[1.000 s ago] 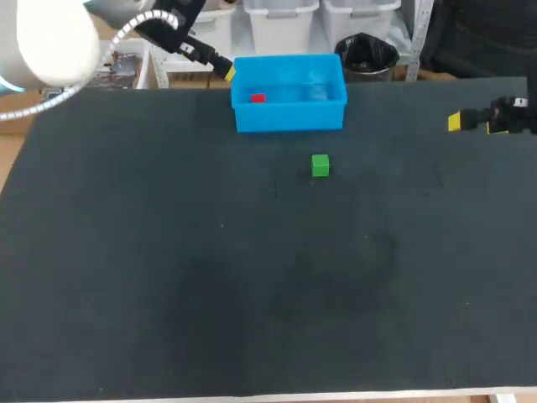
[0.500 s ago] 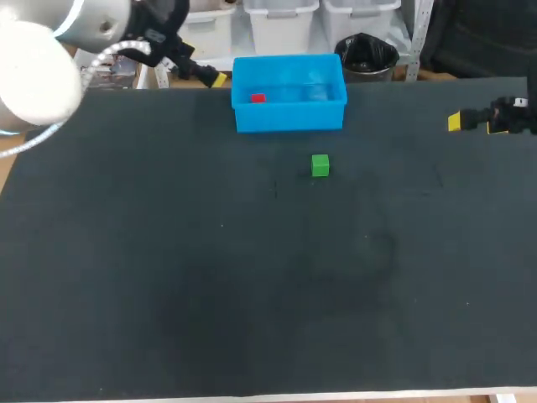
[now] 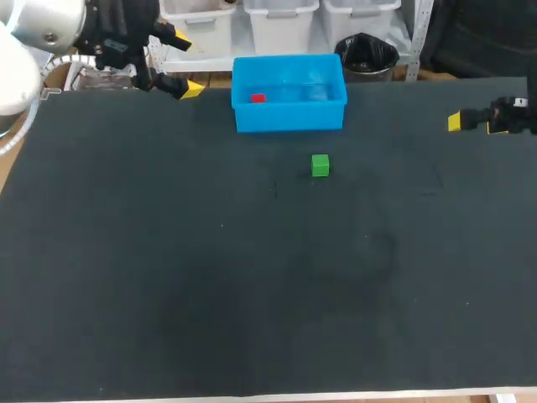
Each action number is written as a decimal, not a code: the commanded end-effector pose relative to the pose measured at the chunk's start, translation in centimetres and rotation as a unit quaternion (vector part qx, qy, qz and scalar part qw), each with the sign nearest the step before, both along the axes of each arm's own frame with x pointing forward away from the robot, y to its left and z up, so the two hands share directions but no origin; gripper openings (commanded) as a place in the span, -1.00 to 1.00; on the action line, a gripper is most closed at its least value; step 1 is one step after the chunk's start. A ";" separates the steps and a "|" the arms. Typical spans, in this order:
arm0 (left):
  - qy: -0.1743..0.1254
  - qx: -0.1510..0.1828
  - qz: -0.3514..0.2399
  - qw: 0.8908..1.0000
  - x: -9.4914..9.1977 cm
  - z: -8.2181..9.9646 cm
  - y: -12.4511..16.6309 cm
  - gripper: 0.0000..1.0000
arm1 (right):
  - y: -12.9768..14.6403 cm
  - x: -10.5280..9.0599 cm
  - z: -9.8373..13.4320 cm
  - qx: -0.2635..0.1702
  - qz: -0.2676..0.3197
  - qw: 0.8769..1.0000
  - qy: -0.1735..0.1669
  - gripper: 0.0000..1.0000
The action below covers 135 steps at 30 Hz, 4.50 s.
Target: Use the left arm to pick the red cube and place it into the blue plastic box first, then use the right arm to grasp the green cube and put it into the same blue plastic box after the first action is fully finished.
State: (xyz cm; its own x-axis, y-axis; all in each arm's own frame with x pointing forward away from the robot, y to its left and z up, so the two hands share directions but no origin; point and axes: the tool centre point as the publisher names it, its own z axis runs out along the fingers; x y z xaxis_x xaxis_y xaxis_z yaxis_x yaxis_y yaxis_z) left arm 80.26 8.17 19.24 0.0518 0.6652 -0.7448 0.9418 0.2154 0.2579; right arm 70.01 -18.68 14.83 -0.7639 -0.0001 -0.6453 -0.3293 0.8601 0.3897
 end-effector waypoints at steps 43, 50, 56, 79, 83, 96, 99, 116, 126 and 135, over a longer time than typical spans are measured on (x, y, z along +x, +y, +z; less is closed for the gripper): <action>0.011 -0.001 -0.059 0.998 -3.5 -2.8 2.1 1.00 | 0.7 0.2 0.0 -0.003 0.002 1.000 0.002 1.00; 0.011 -0.001 -0.059 0.998 -3.5 -2.8 2.1 1.00 | 5.0 2.5 -0.2 -0.048 0.006 0.998 0.039 1.00; 0.011 -0.001 -0.059 0.998 -3.5 -2.8 2.1 1.00 | 8.3 4.4 -0.3 -0.106 0.007 0.991 0.079 1.00; 0.011 -0.001 -0.059 0.998 -3.5 -2.8 2.1 1.00 | 13.3 7.1 0.3 -0.181 0.012 0.974 0.138 1.00; 0.011 -0.001 -0.059 0.998 -3.5 -2.8 2.1 1.00 | 13.3 7.1 0.3 -0.181 0.012 0.974 0.138 1.00; 0.011 -0.001 -0.059 0.998 -3.5 -2.8 2.1 1.00 | 14.7 7.2 -0.4 -0.263 0.021 0.944 0.198 1.00; 0.011 -0.001 -0.059 0.998 -3.5 -2.8 2.1 1.00 | 14.8 7.3 -0.7 -0.273 0.012 0.936 0.223 1.00; 0.011 -0.001 -0.059 0.998 -3.5 -2.8 2.1 1.00 | 18.4 8.7 -0.1 -0.271 -0.031 0.914 0.301 1.00; 0.011 -0.001 -0.059 0.998 -3.5 -2.8 2.1 1.00 | 20.3 8.5 0.2 -0.271 -0.025 0.909 0.316 1.00; 0.011 -0.001 -0.059 0.998 -3.5 -2.8 2.1 1.00 | 20.3 8.5 0.2 -0.271 -0.025 0.909 0.316 1.00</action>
State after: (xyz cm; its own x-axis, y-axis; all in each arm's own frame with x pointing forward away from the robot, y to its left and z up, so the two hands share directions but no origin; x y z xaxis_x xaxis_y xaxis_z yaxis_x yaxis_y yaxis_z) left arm 76.68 10.15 16.57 0.1099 0.6561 -0.7466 0.9666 0.1046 0.2341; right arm 78.15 1.54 14.96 -0.9897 -0.1430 -0.0076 -0.1431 0.9897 0.0025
